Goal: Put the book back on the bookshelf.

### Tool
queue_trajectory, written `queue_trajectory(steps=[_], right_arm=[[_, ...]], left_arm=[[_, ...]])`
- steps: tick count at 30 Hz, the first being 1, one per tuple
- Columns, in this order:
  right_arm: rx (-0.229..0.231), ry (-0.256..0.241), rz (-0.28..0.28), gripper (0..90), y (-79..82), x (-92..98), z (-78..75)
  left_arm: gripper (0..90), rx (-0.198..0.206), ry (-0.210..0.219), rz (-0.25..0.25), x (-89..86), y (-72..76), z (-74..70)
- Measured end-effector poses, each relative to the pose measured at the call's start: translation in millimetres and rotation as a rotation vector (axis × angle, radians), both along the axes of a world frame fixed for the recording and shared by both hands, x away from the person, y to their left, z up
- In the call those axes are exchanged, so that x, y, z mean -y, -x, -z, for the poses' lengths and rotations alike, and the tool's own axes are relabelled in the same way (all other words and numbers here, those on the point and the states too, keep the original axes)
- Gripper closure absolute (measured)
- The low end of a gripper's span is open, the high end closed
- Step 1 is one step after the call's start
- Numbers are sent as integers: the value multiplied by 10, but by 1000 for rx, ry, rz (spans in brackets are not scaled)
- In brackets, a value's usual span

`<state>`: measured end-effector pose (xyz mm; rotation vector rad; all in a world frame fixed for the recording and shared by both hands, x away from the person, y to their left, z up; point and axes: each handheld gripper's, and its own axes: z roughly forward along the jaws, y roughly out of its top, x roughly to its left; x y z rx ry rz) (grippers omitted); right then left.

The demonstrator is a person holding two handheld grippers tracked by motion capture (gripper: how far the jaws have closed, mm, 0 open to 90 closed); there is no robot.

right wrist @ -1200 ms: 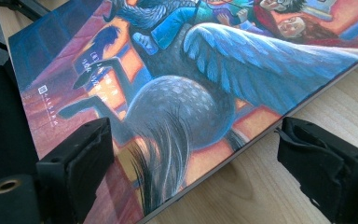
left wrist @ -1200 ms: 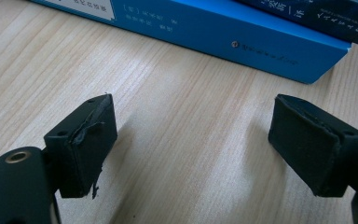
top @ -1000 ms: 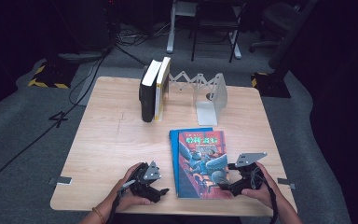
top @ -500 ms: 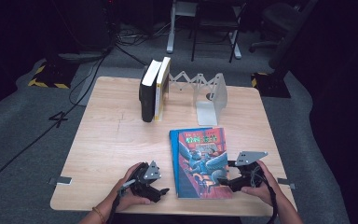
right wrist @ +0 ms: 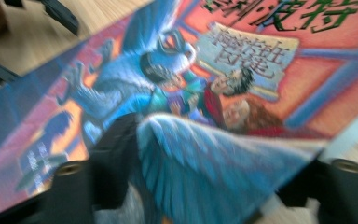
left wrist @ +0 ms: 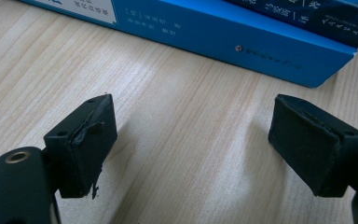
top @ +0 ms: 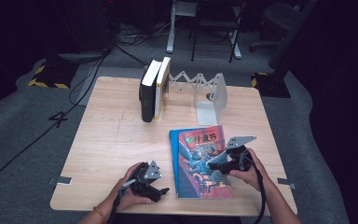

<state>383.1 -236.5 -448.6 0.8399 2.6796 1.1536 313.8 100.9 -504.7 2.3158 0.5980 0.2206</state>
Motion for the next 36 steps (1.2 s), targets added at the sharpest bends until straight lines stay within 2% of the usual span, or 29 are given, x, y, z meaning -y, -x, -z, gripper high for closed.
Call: queue_trajectory(steps=[6,10,12,15,19,24,27,30,31,33,35,36], right_arm=[[2,-45,-58,641,34,-28,22],[23,-54,-69,690,55,-27,24],[27,-58,-62,714,61,-28,20],[25,-78,-61,736,76,-47,29],[32,-86,-66,756,89,-154,30],[53,-72,-68,765,85,-243,14],[55,-71,-73,764,83,-243,14],[56,-62,-93,762,65,-252,-1],[56,-61,-99,762,63,-263,-1],[54,-64,-107,763,62,-274,4],[52,-70,-108,763,62,-277,7],[53,-71,-106,764,67,-277,4]], left_arm=[[160,4,-3,-13,4,-31,-4],[253,57,-5,-55,3,-106,-21],[258,58,1,-72,-18,-154,-23],[265,63,11,-91,-47,-203,-36],[284,86,-8,-103,-23,-279,-63],[347,82,10,-125,4,-426,-79],[370,88,-11,-144,39,-487,-59],[382,88,-12,-134,79,-528,-56],[387,99,-11,-141,90,-534,-60],[425,93,8,-139,96,-568,-78],[435,97,2,-152,110,-605,-73],[489,86,12,-147,107,-626,-67]])
